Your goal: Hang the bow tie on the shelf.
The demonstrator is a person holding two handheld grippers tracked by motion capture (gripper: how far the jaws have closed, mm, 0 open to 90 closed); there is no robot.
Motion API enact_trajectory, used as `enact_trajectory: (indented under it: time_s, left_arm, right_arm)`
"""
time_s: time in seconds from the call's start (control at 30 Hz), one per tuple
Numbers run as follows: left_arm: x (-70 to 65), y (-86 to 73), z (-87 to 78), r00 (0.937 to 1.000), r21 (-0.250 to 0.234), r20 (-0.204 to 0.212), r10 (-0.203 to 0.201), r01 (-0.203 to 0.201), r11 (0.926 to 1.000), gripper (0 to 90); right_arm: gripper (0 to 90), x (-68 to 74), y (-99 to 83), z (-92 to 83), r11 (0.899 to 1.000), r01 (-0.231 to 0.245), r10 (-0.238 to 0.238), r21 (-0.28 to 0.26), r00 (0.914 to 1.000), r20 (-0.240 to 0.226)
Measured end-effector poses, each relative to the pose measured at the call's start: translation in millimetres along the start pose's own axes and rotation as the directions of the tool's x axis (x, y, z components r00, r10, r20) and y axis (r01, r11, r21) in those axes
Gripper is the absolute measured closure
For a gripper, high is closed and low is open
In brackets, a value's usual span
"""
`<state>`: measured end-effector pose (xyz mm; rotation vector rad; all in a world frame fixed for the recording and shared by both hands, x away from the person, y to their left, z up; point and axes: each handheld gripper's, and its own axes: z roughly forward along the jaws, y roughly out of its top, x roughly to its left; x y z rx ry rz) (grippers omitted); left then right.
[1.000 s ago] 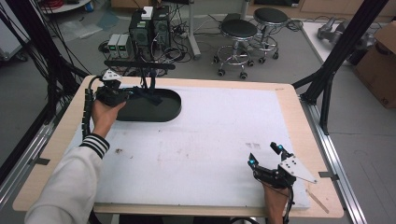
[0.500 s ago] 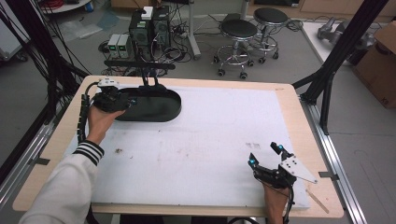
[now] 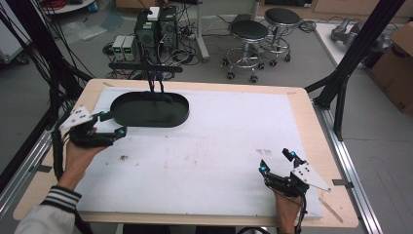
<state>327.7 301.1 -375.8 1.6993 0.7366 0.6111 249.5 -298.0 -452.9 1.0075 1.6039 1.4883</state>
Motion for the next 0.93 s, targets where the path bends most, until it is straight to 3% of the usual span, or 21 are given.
enact_trajectory:
  time_s: [0.13, 0.3, 0.4, 0.53, 0.67, 0.8, 0.93]
  left_arm:
    - [-14.6, -26.0, -28.1, 0.9995, -0.085, -0.028, 0.013, -0.016, 0.9963, 20.0]
    - [-24.5, -51.9, -41.0, 0.9995, -0.105, -0.033, -0.003, 0.0, 0.9945, 20.0]
    - [-27.4, -62.3, -43.4, 0.9997, -0.121, -0.003, -0.026, 0.025, 0.9923, 19.7]
    - [-30.7, -75.4, -42.4, 0.9994, -0.151, 0.035, 0.002, 0.003, 0.9885, 18.6]
    - [-33.2, -83.9, -40.7, 1.0, -0.204, 0.001, 0.0, 0.0, 0.9791, 18.6]
    - [-31.8, -86.6, -37.5, 1.0, -0.179, -0.003, -0.001, 0.0, 0.9838, 18.7]
    - [-31.0, -87.1, -37.9, 0.9999, -0.192, -0.008, -0.014, 0.012, 0.9813, 18.6]
  right_arm:
    - [9.4, -0.3, 0.0, 0.0, 1.0, -0.006, 0.006, -0.002, 1.0, 0.003]
    - [9.4, 0.0, 0.0, -0.1, 1.0, -0.013, 0.013, -0.002, 0.9999, 0.008]
    - [9.3, -0.4, 0.0, -0.2, 1.0, -0.01, 0.01, -0.004, 0.9999, 0.013]
    - [9.3, -0.4, 0.0, -0.3, 1.0, -0.012, 0.012, -0.003, 0.9998, 0.015]
    - [9.4, 0.4, -0.2, -0.9, 1.0, -0.013, 0.013, -0.005, 0.9998, 0.014]
    - [9.4, -0.4, -0.3, -1.0, 1.0, -0.012, 0.012, -0.011, 0.9999, 0.012]
    - [9.4, -0.5, -0.4, -1.3, 1.0, -0.018, 0.018, -0.012, 0.9998, 0.012]
